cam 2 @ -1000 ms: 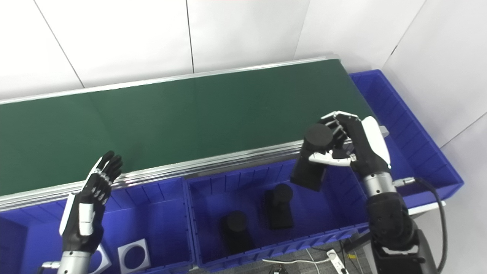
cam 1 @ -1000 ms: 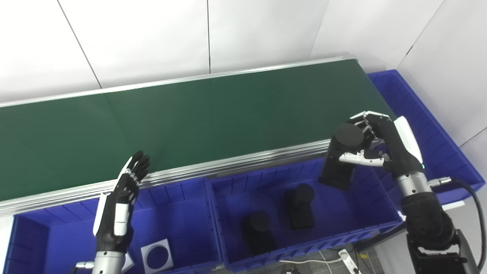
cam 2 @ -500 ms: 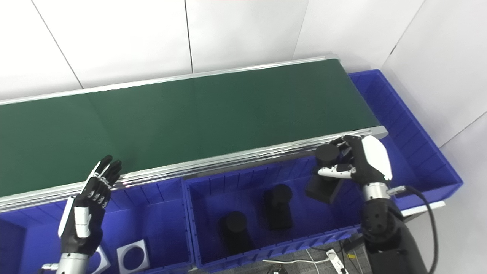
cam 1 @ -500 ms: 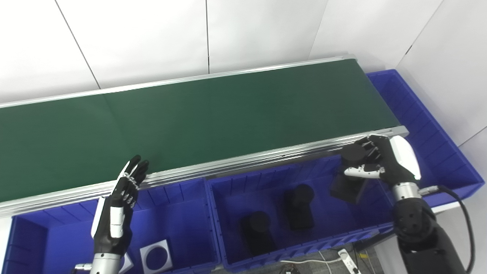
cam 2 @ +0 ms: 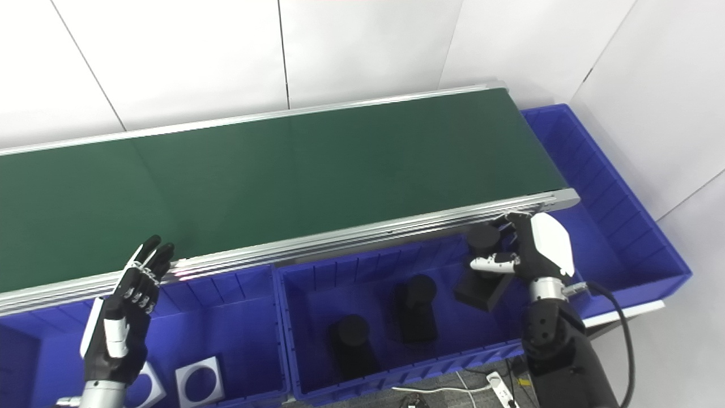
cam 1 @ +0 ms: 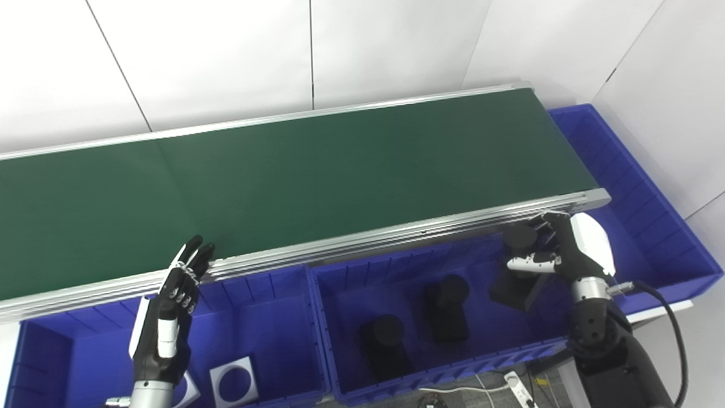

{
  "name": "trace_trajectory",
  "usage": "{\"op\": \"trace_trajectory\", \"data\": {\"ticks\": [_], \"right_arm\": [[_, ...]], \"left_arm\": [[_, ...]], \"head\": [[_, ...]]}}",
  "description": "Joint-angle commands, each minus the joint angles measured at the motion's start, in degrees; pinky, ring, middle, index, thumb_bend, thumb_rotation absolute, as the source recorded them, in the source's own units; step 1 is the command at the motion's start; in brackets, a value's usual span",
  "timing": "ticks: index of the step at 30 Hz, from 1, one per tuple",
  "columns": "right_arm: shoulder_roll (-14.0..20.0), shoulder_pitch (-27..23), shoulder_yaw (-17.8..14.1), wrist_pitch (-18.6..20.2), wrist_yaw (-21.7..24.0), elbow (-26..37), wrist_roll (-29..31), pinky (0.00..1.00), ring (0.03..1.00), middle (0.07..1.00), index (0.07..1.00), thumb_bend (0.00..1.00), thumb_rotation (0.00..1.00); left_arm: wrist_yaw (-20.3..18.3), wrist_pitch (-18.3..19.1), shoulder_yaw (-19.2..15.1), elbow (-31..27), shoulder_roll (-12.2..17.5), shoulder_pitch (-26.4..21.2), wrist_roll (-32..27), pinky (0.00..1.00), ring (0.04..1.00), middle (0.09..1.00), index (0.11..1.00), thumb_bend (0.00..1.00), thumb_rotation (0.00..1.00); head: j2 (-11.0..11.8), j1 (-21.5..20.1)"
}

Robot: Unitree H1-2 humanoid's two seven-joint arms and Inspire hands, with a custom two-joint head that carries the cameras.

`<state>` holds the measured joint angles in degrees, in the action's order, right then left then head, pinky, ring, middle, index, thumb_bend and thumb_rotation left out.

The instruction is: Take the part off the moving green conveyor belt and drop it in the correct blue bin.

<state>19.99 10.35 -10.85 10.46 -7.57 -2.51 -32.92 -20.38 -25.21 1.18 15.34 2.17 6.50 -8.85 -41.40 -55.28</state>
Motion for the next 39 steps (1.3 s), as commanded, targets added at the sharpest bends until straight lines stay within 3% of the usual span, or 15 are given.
{"op": "trace_trajectory", "data": {"ticks": [1, 11, 14, 16, 17, 19, 22, 37, 39], "right_arm": [[1.47, -1.52, 0.08, -1.08, -2.24, -0.07, -0.44, 0.24, 0.308, 0.411, 0.524, 0.52, 0.00], [2.76, -3.03, 2.76, 2.46, -1.75, -3.02, -3.12, 0.24, 0.312, 0.411, 0.512, 0.52, 0.01], [3.41, -3.17, 3.39, 4.89, 1.38, -2.48, -2.46, 0.37, 0.451, 0.462, 0.510, 0.53, 0.01], [3.97, -3.17, 4.02, 6.25, 2.90, -2.10, -2.51, 0.44, 0.524, 0.559, 0.499, 0.52, 0.13], [4.20, -3.15, 4.30, 6.71, 3.35, -1.94, -2.54, 0.51, 0.612, 0.657, 0.634, 0.75, 0.28], [4.40, -3.17, 4.64, 8.02, 4.21, -1.54, -2.50, 0.59, 0.704, 0.740, 0.707, 0.86, 0.37], [4.41, -3.04, 4.71, 8.87, 4.59, -1.06, -2.25, 0.62, 0.741, 0.768, 0.720, 0.89, 0.40], [4.70, -2.60, 4.79, 8.68, 3.94, -0.04, -2.19, 0.62, 0.745, 0.777, 0.742, 0.94, 0.45], [4.39, -2.56, 4.74, 8.73, 3.71, 0.68, -2.18, 0.55, 0.670, 0.720, 0.731, 0.94, 0.45]], "left_arm": [[-1.17, -1.65, -0.36, -0.42, 0.42, -1.17, -0.29, 0.97, 0.934, 0.894, 0.913, 0.88, 0.95], [-1.74, -1.68, -0.81, 0.05, 0.41, -1.42, -0.36, 0.97, 0.930, 0.887, 0.909, 0.88, 0.95], [-1.78, -1.69, -1.09, 0.08, 0.11, -1.44, -0.12, 0.94, 0.913, 0.876, 0.904, 0.86, 0.95], [-2.05, -1.69, -1.15, 0.19, 0.04, -1.46, -0.40, 0.94, 0.911, 0.877, 0.905, 0.86, 0.95], [-2.18, -1.69, -1.18, 0.26, 0.02, -1.46, -0.57, 0.94, 0.911, 0.878, 0.905, 0.86, 0.95], [-2.38, -1.69, -1.30, 0.31, -0.06, -1.47, -0.61, 0.94, 0.912, 0.879, 0.905, 0.85, 0.95], [-2.67, -1.69, -1.48, 0.41, -0.18, -1.46, -0.66, 0.94, 0.913, 0.879, 0.905, 0.85, 0.96], [-3.32, -1.69, -1.88, 0.65, -0.47, -1.39, -0.26, 0.97, 0.918, 0.881, 0.910, 0.83, 0.98], [-3.34, -1.69, -1.99, 0.77, -0.56, -1.37, -0.44, 0.96, 0.914, 0.877, 0.906, 0.84, 0.98]], "head": [[0.08, 0.10], [0.03, 0.70], [0.01, 0.87], [-0.03, 0.93], [-0.03, 0.93], [-0.03, 0.93], [-0.11, 1.13], [-0.26, 1.44], [-0.26, 1.44]]}}
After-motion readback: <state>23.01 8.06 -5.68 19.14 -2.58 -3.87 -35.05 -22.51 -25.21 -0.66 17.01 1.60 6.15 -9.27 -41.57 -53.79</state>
